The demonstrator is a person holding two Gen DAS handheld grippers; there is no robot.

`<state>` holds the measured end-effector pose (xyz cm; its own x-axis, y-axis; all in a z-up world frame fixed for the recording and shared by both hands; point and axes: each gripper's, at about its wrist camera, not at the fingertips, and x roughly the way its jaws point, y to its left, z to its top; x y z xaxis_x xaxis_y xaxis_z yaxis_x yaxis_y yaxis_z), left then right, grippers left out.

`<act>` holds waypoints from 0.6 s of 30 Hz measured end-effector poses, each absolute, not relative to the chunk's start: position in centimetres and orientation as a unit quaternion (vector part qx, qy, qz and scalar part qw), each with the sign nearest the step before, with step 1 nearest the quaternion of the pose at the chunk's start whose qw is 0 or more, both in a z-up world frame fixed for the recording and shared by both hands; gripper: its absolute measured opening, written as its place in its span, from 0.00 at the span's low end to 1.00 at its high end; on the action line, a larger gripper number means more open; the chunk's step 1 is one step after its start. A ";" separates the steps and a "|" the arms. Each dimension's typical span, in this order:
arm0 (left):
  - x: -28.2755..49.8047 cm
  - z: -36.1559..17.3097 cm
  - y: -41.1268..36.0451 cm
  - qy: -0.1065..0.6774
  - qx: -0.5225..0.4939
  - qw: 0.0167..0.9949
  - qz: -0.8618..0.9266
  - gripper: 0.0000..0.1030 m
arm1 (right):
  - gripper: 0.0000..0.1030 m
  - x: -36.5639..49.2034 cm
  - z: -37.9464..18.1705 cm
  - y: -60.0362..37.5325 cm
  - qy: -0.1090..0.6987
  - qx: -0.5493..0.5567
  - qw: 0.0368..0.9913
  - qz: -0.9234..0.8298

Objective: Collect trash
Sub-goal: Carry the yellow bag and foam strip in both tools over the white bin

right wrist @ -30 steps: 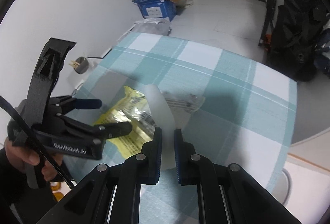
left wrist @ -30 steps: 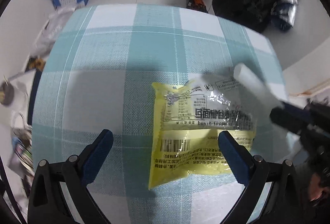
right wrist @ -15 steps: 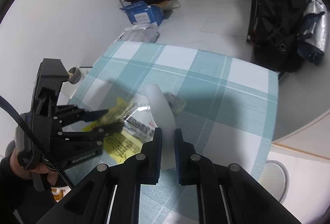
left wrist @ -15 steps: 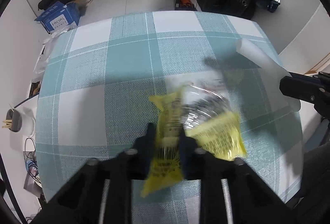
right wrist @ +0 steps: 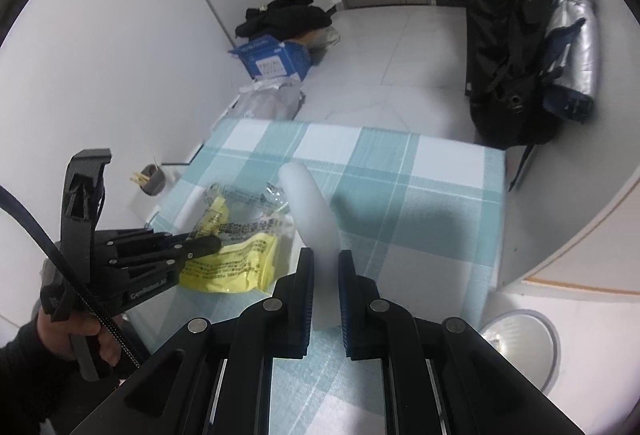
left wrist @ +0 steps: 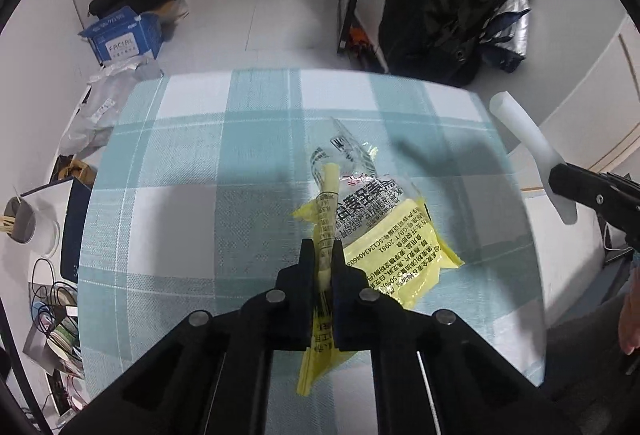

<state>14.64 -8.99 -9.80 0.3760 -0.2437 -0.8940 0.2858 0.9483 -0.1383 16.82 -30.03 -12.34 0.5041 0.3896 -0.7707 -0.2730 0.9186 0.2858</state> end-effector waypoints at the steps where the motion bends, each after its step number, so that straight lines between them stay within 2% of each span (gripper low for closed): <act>1: 14.3 -9.4 -9.3 0.533 0.019 0.830 -0.163 0.03 | 0.10 16.5 -12.0 -30.4 0.455 0.066 0.867 0.190; 9: 12.2 -5.2 -12.0 0.489 0.012 0.850 -0.194 0.03 | 0.10 13.7 -8.7 -34.1 0.415 0.119 0.884 0.176; 18: 10.0 -0.1 -18.0 0.435 0.025 0.863 -0.256 0.03 | 0.10 7.7 -3.1 -39.6 0.347 0.114 0.920 0.143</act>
